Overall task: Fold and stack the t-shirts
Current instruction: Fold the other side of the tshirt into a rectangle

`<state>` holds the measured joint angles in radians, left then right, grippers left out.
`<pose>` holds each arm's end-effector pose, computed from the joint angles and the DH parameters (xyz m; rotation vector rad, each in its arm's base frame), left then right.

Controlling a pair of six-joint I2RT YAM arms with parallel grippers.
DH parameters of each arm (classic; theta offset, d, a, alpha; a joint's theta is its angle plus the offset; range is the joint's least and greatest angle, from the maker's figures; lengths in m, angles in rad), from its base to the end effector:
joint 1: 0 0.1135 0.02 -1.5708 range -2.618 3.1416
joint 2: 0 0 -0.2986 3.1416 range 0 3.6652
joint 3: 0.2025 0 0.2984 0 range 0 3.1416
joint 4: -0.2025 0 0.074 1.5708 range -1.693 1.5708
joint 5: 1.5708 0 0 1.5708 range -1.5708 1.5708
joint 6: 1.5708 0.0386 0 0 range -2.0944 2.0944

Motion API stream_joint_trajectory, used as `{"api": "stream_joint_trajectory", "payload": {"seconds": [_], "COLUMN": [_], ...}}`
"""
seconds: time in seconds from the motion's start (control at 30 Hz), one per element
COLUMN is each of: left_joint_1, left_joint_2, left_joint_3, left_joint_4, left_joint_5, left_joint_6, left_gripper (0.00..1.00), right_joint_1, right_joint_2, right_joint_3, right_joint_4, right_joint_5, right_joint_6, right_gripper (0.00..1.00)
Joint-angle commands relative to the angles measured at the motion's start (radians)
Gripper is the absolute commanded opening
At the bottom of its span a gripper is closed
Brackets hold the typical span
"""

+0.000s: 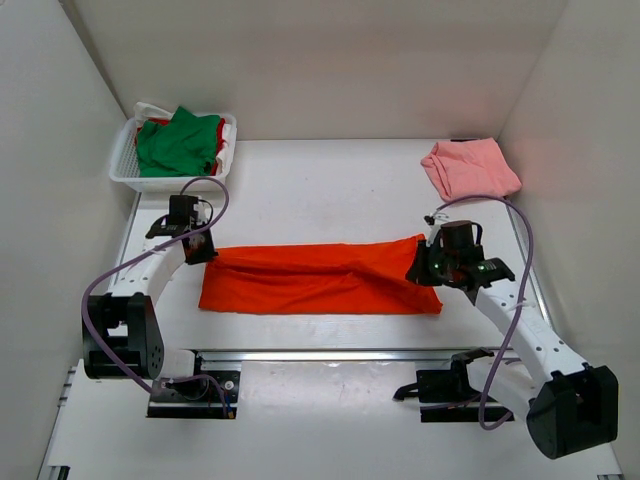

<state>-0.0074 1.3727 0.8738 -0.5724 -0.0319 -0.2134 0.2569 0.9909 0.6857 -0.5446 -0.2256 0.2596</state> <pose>0.3005 -0.0010 0.2203 -0.2823 2.6264 -0.0324 0.2173 0.0660 0.2488 -0.1014 2.4536 0.5049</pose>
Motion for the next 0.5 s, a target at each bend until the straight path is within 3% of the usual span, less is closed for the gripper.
{"api": "stream_joint_trajectory", "payload": {"seconds": [0.0,0.13,0.23,0.33,0.47], "left_joint_1": [0.004,0.007,0.006,0.007,0.006], "left_joint_2": [-0.026,-0.034,-0.050,-0.063,-0.086], "left_joint_3": [-0.015,-0.018,-0.019,-0.021,-0.032], "left_joint_4": [-0.004,-0.010,-0.024,-0.035,-0.061], "left_joint_5": [-0.022,-0.023,-0.028,-0.033,-0.040], "left_joint_6": [0.008,0.000,-0.001,0.002,-0.010], "left_gripper": [0.10,0.06,0.16,0.18,0.36], "right_joint_1": [-0.016,-0.001,0.028,0.030,0.042], "right_joint_2": [-0.026,-0.047,-0.034,0.000,0.041], "right_joint_3": [-0.005,-0.018,-0.020,-0.008,0.035], "right_joint_4": [-0.052,-0.090,-0.107,-0.127,-0.196], "right_joint_5": [0.000,-0.001,0.003,-0.023,0.008], "right_joint_6": [0.001,0.010,0.012,0.021,0.043], "right_gripper": [0.00,0.00,0.00,0.00,0.00]}}
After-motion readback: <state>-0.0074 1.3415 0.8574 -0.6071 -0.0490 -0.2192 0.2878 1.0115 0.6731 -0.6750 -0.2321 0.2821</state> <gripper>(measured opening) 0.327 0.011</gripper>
